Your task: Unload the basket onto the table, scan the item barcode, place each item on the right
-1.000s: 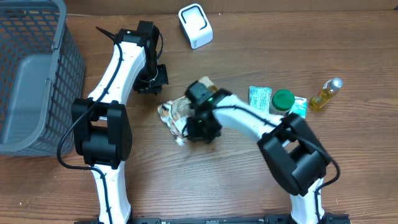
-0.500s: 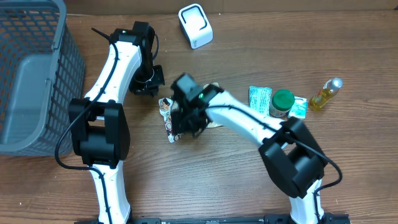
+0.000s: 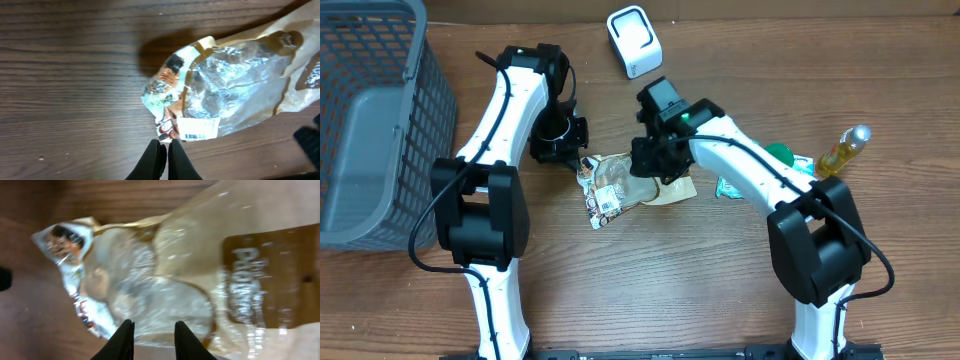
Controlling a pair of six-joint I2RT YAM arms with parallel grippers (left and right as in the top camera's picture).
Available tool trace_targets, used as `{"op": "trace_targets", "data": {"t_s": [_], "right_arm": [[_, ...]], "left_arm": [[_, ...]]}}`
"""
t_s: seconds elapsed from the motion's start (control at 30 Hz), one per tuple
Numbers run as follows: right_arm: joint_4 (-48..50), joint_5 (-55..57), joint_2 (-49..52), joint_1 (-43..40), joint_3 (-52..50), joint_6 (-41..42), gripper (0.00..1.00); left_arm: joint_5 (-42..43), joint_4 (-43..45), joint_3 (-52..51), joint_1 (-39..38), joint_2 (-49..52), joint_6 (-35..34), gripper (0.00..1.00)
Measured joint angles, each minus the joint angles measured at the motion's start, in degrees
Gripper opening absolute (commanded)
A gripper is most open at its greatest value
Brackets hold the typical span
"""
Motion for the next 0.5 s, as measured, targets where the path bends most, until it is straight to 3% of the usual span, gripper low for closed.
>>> {"op": "trace_targets", "data": {"t_s": [0.5], "right_arm": [[0.5, 2.14, 0.0, -1.09, -0.33, -0.07, 0.26]], "left_arm": [[0.52, 7.28, -6.93, -4.52, 0.0, -0.63, 0.04]]}}
